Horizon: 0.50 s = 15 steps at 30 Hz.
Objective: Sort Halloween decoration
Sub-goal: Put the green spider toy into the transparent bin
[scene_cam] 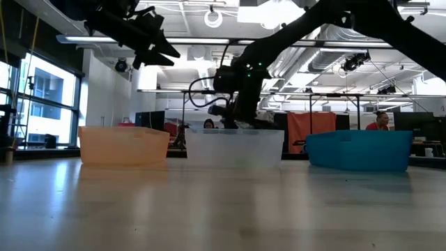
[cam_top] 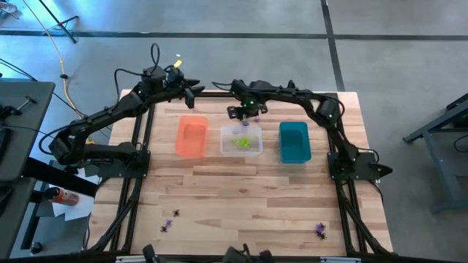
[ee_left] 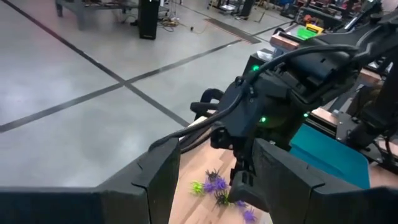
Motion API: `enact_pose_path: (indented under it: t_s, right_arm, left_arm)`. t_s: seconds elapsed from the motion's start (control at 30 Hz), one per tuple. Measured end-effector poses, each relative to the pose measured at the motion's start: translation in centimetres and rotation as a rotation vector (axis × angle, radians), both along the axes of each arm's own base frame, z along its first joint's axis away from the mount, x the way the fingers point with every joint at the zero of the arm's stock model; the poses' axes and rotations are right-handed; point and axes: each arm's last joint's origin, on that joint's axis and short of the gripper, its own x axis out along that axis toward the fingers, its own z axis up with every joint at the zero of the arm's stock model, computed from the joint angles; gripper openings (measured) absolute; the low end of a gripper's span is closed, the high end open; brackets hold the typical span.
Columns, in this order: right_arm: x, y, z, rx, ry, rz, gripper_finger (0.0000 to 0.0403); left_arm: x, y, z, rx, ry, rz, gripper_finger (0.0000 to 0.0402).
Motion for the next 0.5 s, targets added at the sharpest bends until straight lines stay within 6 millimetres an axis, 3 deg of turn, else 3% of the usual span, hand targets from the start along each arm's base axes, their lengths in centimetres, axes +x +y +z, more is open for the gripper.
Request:
enact_pose_path:
  t_s: [0.3,0.5]
  right_arm:
    - [0.6,-0.3,-2.2,0.042,0.075,0.042,0.0179]
    - [0.6,-0.3,-2.2,0.017,0.092,0.033,0.0171]
  left_arm:
    - [-0.4,0.4,0.0,0.014,0.007,-0.004,0.0188]
    - [-0.4,0.3,-0.2,-0.003,0.023,-0.008,0.0188]
